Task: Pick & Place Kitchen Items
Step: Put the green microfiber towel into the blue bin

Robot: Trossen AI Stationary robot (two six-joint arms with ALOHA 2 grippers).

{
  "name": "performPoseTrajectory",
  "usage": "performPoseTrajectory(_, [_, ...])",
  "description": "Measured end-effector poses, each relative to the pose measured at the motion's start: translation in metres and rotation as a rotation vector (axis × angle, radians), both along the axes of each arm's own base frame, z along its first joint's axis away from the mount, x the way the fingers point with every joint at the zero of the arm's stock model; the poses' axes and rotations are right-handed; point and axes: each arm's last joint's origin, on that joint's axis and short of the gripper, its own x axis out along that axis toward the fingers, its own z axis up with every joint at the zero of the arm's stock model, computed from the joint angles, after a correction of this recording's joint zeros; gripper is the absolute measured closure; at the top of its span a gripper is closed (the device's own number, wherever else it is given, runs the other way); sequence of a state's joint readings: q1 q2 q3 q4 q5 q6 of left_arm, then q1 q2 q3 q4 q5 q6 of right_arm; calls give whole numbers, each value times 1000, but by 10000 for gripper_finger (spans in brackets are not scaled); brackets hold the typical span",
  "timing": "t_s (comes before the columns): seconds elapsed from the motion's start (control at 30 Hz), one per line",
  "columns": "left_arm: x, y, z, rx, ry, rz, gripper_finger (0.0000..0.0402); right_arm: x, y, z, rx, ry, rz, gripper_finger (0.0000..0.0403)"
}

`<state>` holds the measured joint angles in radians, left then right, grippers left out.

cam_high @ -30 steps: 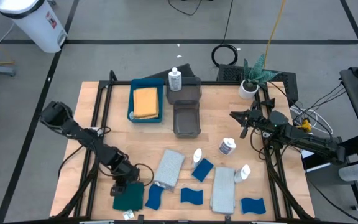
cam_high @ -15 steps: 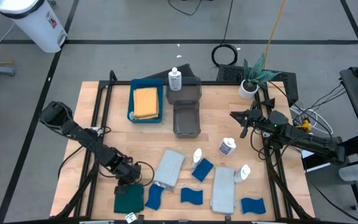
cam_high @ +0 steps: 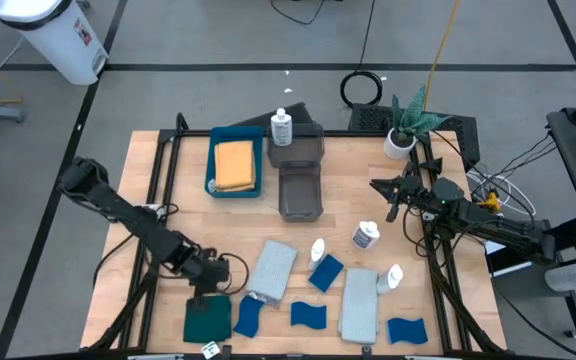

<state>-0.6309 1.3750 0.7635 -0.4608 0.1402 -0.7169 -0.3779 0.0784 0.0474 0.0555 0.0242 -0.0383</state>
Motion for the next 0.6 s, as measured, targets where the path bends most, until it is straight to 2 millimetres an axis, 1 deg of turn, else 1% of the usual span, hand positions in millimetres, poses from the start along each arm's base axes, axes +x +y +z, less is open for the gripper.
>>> performPoseTrajectory(0.1, [1, -21, 10, -113, -87, -74, 399, 0, 0, 0, 0, 0, 0, 383])
performPoseTrajectory(0.17, [0, -33, 8, -149, -96, -91, 399, 0, 0, 0, 0, 0, 0, 383])
performPoseTrajectory(0.37, [-6, -50, -18, -121, 34, -45, 399, 0, 0, 0, 0, 0, 0, 383])
performPoseTrajectory(0.6, [-5, -57, -47, -50, 126, -29, 387, 0, 0, 0, 0, 0, 0, 383])
